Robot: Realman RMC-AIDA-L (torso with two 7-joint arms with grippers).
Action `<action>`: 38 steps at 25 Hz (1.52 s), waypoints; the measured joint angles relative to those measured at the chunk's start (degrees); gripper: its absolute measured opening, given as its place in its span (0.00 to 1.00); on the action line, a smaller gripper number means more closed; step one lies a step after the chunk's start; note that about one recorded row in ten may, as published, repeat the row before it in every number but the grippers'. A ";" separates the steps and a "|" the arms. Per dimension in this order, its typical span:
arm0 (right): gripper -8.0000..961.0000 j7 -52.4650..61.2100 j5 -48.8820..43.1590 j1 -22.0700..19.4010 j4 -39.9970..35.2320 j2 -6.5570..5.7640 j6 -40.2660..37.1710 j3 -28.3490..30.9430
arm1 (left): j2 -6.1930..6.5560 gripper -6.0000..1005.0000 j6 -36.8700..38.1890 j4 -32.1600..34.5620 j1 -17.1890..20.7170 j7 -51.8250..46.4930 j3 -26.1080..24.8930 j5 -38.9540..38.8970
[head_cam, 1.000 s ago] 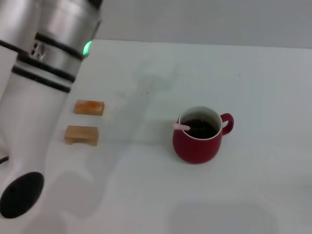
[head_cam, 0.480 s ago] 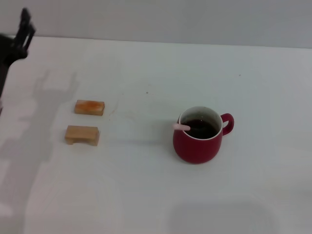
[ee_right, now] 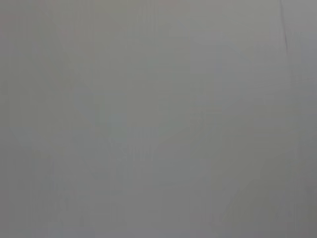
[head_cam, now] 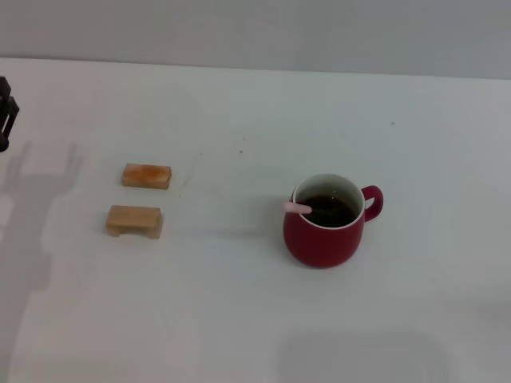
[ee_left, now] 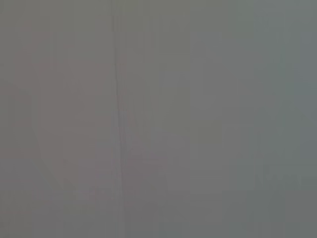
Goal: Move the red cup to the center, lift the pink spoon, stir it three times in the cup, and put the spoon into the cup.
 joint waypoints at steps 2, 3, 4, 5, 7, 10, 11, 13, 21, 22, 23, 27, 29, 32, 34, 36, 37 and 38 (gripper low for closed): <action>0.02 -0.02 0.13 0.05 -0.16 -0.02 -0.16 0.19 | -0.02 0.77 -0.08 -0.53 0.00 -0.18 0.03 0.01; 0.02 -0.03 0.21 0.06 -0.30 -0.04 -0.36 0.36 | -0.05 0.77 -0.14 -0.73 0.08 -0.25 0.00 0.02; 0.02 -0.04 0.25 0.06 -0.38 -0.04 -0.65 0.58 | -0.07 0.77 -0.20 -0.85 0.16 -0.28 -0.02 0.03; 0.02 -0.04 0.31 0.07 -0.44 -0.02 -0.86 0.76 | -0.07 0.77 -0.31 -0.94 0.24 -0.30 -0.05 0.04; 0.02 -0.05 0.42 0.20 -0.48 0.03 -1.11 0.98 | -0.07 0.77 -0.73 -1.01 0.39 -0.36 -0.06 0.05; 0.02 -0.06 0.45 0.46 -0.27 0.03 -1.12 1.02 | -0.07 0.78 -1.28 -1.13 0.41 -0.37 0.19 0.06; 0.02 0.04 0.46 0.53 -0.15 0.02 -1.11 1.03 | -0.06 0.78 -1.38 -1.17 0.42 -0.33 0.26 0.08; 0.02 0.20 0.48 0.36 0.39 0.10 -1.28 1.05 | -0.02 0.78 -1.41 -1.22 0.41 -0.28 0.25 0.07; 0.28 0.28 1.37 0.02 1.47 0.23 -1.53 1.06 | 0.15 0.78 -3.66 -2.04 -0.32 -0.54 -0.16 0.05; 0.33 0.28 1.38 0.07 1.60 0.23 -1.54 1.05 | 0.15 0.78 -4.12 -2.05 -0.47 -0.54 -0.17 0.05; 0.37 0.22 1.38 0.17 1.75 0.23 -1.64 0.98 | 0.15 0.78 -4.69 -2.06 -0.67 -0.50 -0.19 0.05; 0.67 0.08 1.41 0.38 2.05 0.23 -2.51 0.62 | 0.05 0.78 -4.83 -2.07 -0.79 -0.19 -0.21 0.05; 0.67 0.06 1.41 0.44 2.07 0.22 -3.05 0.53 | 0.03 0.78 -4.84 -2.07 -0.85 -0.13 -0.22 0.05; 0.67 0.06 1.41 0.57 2.29 0.28 -3.65 0.50 | 0.06 0.78 -4.86 -2.07 -0.88 -0.08 -0.22 0.05; 0.67 0.05 1.41 0.65 2.53 0.30 -3.78 0.50 | 0.08 0.78 -4.87 -2.13 -0.89 -0.04 -0.22 0.05; 0.67 0.04 1.39 0.71 2.68 0.30 -3.80 0.50 | 0.08 0.78 -4.94 -2.26 -0.90 -0.03 -0.23 0.05; 0.67 0.04 1.37 0.72 2.72 0.30 -3.80 0.48 | 0.08 0.78 -5.01 -2.31 -0.90 -0.04 -0.24 0.05; 0.67 0.03 1.28 0.73 2.77 0.30 -3.80 0.44 | 0.08 0.78 -5.06 -2.34 -0.91 -0.07 -0.26 0.05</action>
